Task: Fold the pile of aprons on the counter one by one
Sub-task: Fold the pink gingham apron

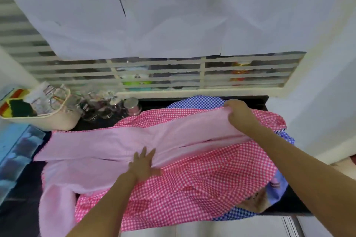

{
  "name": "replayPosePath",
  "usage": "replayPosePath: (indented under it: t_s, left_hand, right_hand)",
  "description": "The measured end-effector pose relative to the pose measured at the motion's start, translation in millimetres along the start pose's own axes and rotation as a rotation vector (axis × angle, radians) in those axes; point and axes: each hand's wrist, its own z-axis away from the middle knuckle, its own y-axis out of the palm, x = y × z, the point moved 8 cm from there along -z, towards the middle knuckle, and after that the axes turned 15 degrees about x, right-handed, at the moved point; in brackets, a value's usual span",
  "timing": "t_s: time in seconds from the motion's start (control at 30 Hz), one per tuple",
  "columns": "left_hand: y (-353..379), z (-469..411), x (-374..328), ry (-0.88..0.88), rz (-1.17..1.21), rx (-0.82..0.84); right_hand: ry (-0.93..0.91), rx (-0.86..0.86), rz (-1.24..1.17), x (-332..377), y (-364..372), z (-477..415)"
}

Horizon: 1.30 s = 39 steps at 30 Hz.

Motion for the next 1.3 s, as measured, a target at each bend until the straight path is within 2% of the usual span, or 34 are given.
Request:
replayPosePath:
  t_s: [0.1,0.17,0.2,0.3,0.37,0.47,0.57,0.67,0.73,0.77,0.83,0.9,0.93,1.03,1.1,1.13,1.2,1.23,1.3]
  left_hand:
    - [-10.2,12.4,-3.7,0.154,0.166,-0.053]
    - [-27.8,27.6,1.5,0.235,0.358,-0.172]
    - [-39.3,33.6,9.2,0.261,0.357,-0.245]
    - [-65.8,39.5,54.0,0.159,0.317,-0.382]
    - [-78.4,34.4,89.2,0.088,0.214,-0.406]
    - [-85.1,29.5,125.9,0.084,0.120,-0.323]
    - [-79.1,7.5,163.6,0.137,0.179,-0.223]
    - [-75.8,-6.3,174.5,0.233,0.106,-0.181]
    - [-90.4,2.4,169.5,0.230,0.063,-0.149]
    - [-98.3,4.2,171.2,0.228,0.116,-0.113]
    - [-125.7,11.1,173.7,0.220,0.152,-0.234]
    - [-151.3,27.2,164.7,0.240,0.051,-0.339]
    - [-156.8,29.1,158.4,0.249,-0.063,-0.330]
    - [-140.5,17.3,142.7,0.236,-0.459,-0.117]
    - [-129.8,15.3,144.3,0.190,-0.531,-0.023]
    - [-129.8,15.3,153.9,0.130,-0.520,-0.015]
    - [-140.5,21.3,183.7,-0.030,-0.484,-0.042]
    - [-152.8,27.4,200.9,-0.111,-0.432,-0.105]
    - [-190.5,50.1,229.6,-0.233,-0.227,-0.366]
  right_hand:
    - [-0.149,0.173,0.015,57.5,37.2,-6.0]
    - [-0.219,0.283,0.035,89.4,64.2,-12.0]
    - [-0.239,0.331,0.033,104.9,79.0,-17.6]
    - [-0.252,0.479,0.020,144.4,116.8,-28.3]
    - [-0.252,0.580,0.047,166.0,141.2,-38.8]
    - [-0.241,0.659,0.075,193.3,171.4,-60.4]
    - [-0.218,0.684,0.082,216.8,200.3,-80.0]
    - [-0.231,0.661,0.174,232.7,225.5,-96.3]
    - [-0.254,0.618,0.257,242.6,235.0,-101.3]
    - [-0.258,0.602,0.283,250.7,238.9,-103.6]
    - [-0.278,0.603,0.250,264.7,241.2,-103.7]
    - [-0.281,0.740,0.211,278.0,245.3,-93.4]
    - [-0.282,0.836,0.225,283.6,248.3,-84.7]
    - [-0.379,1.049,0.473,293.3,255.6,-50.8]
    - [-0.403,1.127,0.675,282.7,258.3,-32.4]
    - [-0.381,1.119,0.730,275.2,254.9,-30.4]
    - [-0.314,0.982,0.785,256.3,234.0,-44.5]
    - [-0.288,0.868,0.796,249.8,216.3,-58.7]
    - [-0.200,0.576,0.752,246.2,167.7,-94.6]
